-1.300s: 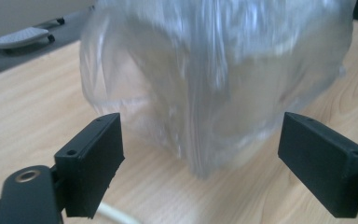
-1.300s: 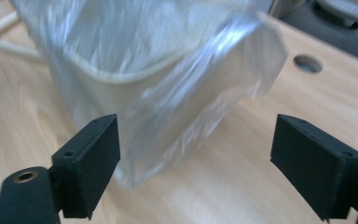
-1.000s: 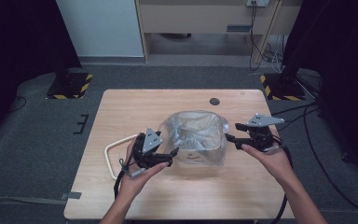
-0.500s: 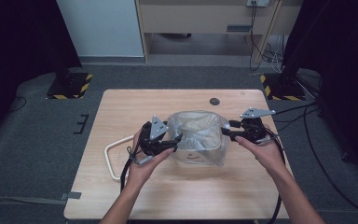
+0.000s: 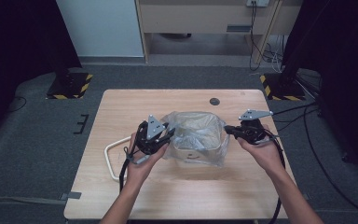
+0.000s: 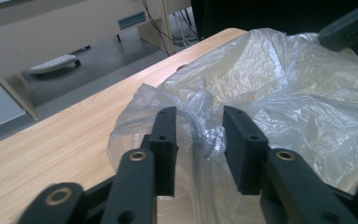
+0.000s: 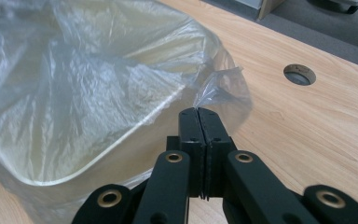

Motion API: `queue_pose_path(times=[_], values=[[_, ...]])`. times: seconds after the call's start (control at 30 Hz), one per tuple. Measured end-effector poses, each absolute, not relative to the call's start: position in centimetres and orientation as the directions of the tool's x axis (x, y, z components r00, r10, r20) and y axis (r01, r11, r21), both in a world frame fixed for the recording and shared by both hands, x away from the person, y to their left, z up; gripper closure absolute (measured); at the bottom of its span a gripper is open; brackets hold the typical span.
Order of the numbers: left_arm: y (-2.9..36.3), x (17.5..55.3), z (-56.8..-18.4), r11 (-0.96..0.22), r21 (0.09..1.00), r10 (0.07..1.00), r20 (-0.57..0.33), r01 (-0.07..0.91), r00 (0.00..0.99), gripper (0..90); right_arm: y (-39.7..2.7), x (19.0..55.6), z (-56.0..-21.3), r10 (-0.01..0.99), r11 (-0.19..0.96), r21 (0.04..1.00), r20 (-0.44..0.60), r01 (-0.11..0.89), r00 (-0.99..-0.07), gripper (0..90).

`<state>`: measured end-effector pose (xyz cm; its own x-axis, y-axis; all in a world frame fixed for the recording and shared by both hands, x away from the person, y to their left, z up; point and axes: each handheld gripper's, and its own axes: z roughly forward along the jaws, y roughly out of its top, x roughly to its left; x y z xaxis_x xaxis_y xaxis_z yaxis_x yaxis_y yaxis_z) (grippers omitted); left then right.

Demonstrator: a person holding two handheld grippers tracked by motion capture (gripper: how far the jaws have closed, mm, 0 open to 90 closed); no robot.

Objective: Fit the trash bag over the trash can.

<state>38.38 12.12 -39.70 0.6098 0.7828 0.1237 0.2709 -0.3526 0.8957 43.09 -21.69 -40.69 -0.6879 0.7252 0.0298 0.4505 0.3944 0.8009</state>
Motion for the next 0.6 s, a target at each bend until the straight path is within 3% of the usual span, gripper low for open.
queue_pose_path(times=[0.17,0.4,0.6], values=[[12.42,38.47,-39.69,-0.337,0.903,0.787,0.113,0.268,0.607,72.8,-21.29,43.14,-41.02,0.726,0.425,0.781,0.007,0.457,-0.688,90.0],[12.70,38.27,-39.65,-0.321,0.910,0.793,0.105,0.264,0.600,62.3,-21.36,42.94,-41.04,0.722,0.424,0.779,0.016,0.461,-0.692,90.0],[12.95,37.88,-39.37,-0.314,0.914,0.789,0.101,0.257,0.606,61.3,-21.54,42.88,-40.93,0.724,0.419,0.783,0.018,0.460,-0.689,90.0]])
